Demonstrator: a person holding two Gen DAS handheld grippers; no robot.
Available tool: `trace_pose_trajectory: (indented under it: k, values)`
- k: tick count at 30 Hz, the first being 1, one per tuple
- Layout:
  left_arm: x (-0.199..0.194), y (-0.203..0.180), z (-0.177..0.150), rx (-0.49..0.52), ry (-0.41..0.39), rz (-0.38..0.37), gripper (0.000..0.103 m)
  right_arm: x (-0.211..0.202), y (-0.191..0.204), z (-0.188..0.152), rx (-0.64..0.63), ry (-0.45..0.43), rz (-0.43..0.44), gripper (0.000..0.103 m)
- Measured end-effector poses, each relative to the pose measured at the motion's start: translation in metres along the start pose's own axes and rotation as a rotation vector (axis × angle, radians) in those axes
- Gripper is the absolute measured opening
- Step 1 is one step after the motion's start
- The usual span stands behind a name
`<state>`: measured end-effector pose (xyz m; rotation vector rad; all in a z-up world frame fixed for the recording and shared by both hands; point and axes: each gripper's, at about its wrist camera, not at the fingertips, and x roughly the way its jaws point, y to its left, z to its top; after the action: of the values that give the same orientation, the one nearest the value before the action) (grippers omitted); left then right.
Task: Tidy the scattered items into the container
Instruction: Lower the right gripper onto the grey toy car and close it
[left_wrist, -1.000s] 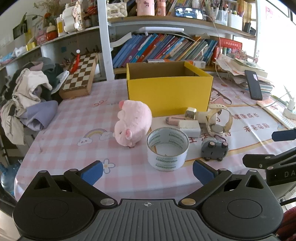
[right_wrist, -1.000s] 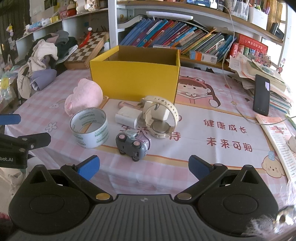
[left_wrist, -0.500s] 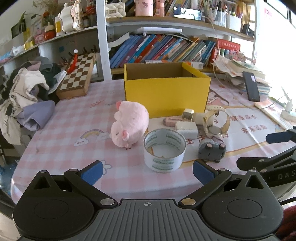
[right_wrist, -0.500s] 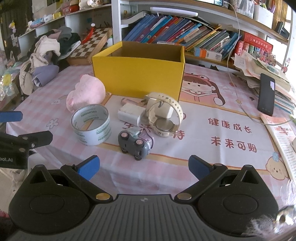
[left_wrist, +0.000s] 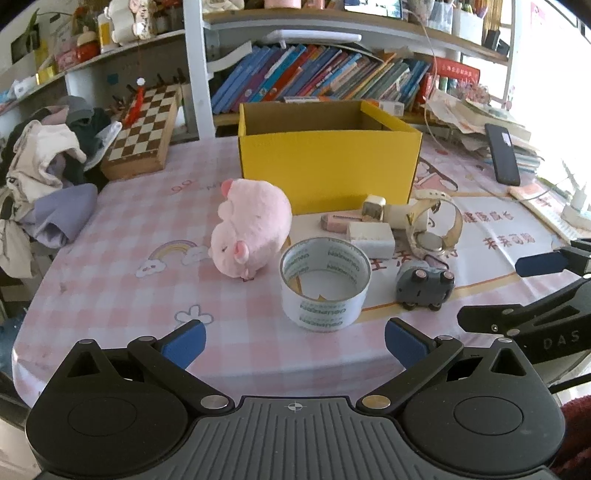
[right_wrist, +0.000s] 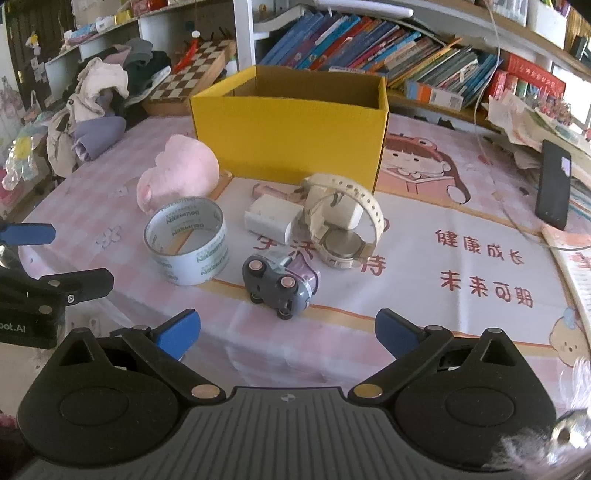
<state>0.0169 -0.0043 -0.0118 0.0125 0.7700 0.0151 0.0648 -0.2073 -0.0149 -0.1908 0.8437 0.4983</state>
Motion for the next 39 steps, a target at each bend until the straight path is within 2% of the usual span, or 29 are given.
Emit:
trace_pose_trajectory:
  k: [12,20,22,25,27,32,39]
  values:
    - [0.030,0.006,0.010,-0.013,0.055,0.007,0.103,0.030,-0.006,0.017,-0.035,0.054,0.024,0.098]
    - [0.054,0.000,0.019,0.034,0.091,-0.007,0.103,0.054,-0.012,0.030,-0.046,0.098,0.051,0.097]
    - [0.063,-0.004,0.021,0.059,0.108,-0.015,0.103,0.062,-0.011,0.033,-0.056,0.116,0.058,0.092]
    - [0.076,-0.011,0.023,0.107,0.142,-0.006,0.103,0.076,-0.007,0.037,-0.084,0.150,0.064,0.079]
    - [0.082,-0.010,0.024,0.105,0.159,-0.009,0.103,0.083,-0.005,0.039,-0.094,0.166,0.072,0.072]
    - [0.091,-0.005,0.027,0.081,0.185,-0.028,0.103,0.095,-0.004,0.044,-0.101,0.192,0.104,0.063]
    - [0.099,-0.004,0.031,0.079,0.187,-0.047,0.103,0.100,-0.006,0.049,-0.113,0.185,0.107,0.058]
